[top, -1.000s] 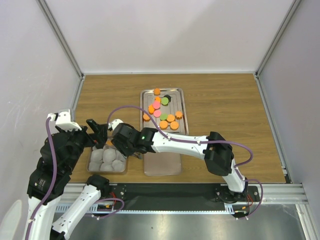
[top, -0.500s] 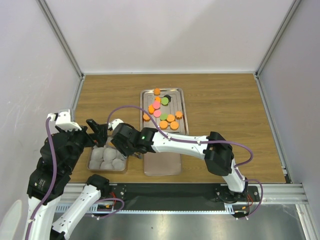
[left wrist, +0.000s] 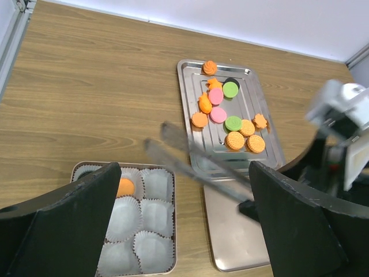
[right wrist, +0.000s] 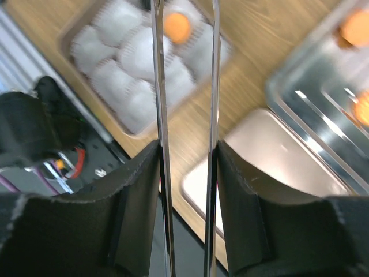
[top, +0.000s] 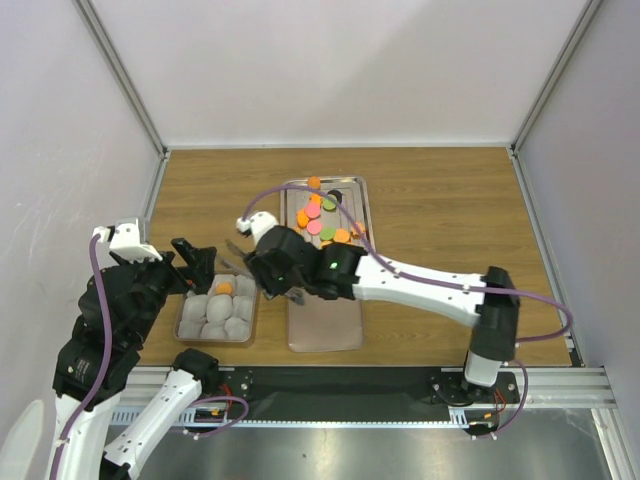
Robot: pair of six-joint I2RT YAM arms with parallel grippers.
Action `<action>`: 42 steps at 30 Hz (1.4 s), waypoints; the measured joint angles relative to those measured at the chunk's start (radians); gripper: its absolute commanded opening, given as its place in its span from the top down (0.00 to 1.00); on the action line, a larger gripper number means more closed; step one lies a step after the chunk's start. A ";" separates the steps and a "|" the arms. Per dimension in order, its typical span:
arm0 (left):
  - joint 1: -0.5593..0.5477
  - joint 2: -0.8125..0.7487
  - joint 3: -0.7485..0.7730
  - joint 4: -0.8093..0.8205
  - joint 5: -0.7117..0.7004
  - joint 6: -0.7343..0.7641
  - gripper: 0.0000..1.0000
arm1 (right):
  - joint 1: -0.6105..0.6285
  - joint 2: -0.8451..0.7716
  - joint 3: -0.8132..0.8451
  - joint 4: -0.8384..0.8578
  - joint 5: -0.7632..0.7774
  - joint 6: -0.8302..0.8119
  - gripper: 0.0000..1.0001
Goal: Pack the cookies
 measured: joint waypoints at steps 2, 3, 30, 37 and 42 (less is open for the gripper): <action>0.000 0.000 0.000 0.001 0.004 0.000 0.00 | -0.032 -0.066 -0.078 0.009 0.008 0.011 0.53; 0.000 0.000 0.000 0.002 0.005 0.000 0.00 | -0.049 -0.092 -0.112 0.006 0.011 0.016 0.53; 0.000 0.000 -0.041 0.045 0.040 0.000 0.00 | -0.344 -0.464 -0.670 -0.056 0.119 0.122 0.45; 0.000 0.000 -0.042 0.045 0.040 0.000 0.00 | -0.353 -0.411 -0.671 -0.042 0.117 0.122 0.45; 0.000 0.000 -0.051 0.047 0.040 0.000 0.00 | -0.363 -0.387 -0.681 -0.019 0.104 0.122 0.45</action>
